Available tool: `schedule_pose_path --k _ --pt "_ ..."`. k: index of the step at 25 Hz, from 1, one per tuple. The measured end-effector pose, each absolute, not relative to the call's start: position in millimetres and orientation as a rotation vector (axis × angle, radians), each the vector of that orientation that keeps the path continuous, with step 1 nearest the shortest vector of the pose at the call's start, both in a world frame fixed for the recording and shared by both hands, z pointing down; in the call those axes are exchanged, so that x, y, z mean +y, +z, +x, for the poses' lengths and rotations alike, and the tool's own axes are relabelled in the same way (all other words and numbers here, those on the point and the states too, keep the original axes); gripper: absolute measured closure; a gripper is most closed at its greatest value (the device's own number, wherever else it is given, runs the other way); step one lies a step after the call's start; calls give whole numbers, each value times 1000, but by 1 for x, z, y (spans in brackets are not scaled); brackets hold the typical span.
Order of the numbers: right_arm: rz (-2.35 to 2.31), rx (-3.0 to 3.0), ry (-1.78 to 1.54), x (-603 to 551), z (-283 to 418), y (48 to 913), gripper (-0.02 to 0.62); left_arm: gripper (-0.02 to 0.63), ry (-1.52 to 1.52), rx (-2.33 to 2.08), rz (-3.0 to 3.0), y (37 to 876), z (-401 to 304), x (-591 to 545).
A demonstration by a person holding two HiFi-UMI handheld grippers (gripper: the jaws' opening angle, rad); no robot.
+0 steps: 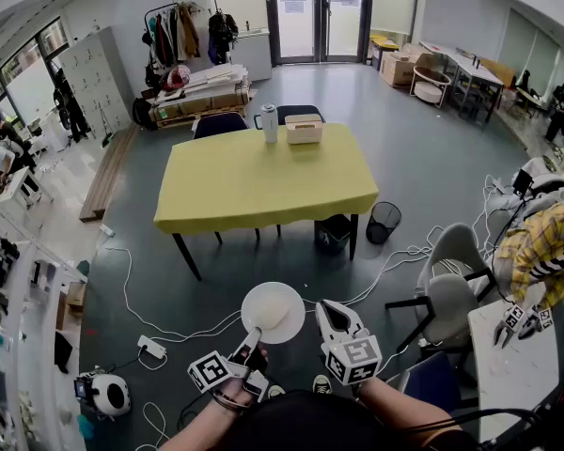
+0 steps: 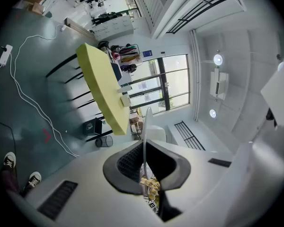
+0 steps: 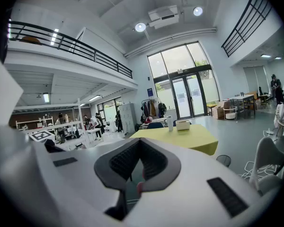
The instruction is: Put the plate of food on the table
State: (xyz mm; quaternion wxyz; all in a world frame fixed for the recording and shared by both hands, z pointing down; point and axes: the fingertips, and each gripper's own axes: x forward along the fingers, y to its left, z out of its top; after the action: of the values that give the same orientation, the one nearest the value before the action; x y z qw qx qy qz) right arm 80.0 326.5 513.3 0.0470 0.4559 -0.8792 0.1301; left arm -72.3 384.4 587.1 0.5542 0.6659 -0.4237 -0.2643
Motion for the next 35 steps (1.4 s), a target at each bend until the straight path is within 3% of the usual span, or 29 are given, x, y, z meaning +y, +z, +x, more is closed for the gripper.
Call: schedule_pose_path --k 35 --pt "1505 -2570 415 371 40 522 583 591 -672 -870 1553 588 -118 406"
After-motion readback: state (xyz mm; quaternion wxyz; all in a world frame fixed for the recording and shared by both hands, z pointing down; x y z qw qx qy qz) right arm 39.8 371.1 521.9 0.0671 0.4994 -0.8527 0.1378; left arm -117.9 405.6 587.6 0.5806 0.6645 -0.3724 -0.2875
